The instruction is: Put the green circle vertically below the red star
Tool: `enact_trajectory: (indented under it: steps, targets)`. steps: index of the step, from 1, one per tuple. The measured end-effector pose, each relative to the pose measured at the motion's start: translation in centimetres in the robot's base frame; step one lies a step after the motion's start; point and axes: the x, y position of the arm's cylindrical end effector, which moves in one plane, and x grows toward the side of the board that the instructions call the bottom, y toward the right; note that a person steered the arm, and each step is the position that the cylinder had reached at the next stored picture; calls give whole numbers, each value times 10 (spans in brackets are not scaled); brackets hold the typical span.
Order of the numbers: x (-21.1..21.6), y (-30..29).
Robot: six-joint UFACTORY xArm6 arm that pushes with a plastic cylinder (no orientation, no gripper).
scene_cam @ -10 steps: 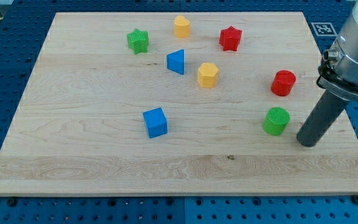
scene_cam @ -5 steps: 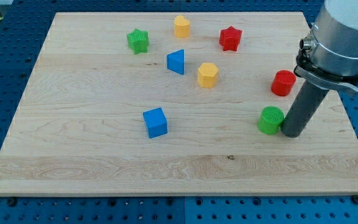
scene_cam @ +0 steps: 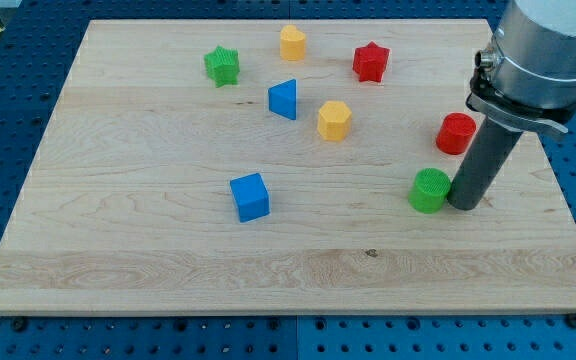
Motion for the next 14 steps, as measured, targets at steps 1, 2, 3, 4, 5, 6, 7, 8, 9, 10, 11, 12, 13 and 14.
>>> enact_trajectory:
  steps: [1, 2, 3, 4, 5, 6, 7, 8, 9, 10, 11, 12, 13, 14]
  targets:
    - [0, -6]
    - [0, -22]
    - [0, -31]
    - [0, -37]
    - [0, -42]
    - [0, -45]
    - [0, -45]
    - [1, -45]
    - [2, -45]
    - [19, -45]
    - [41, -45]
    - [55, -52]
    - [55, -76]
    - [55, -111]
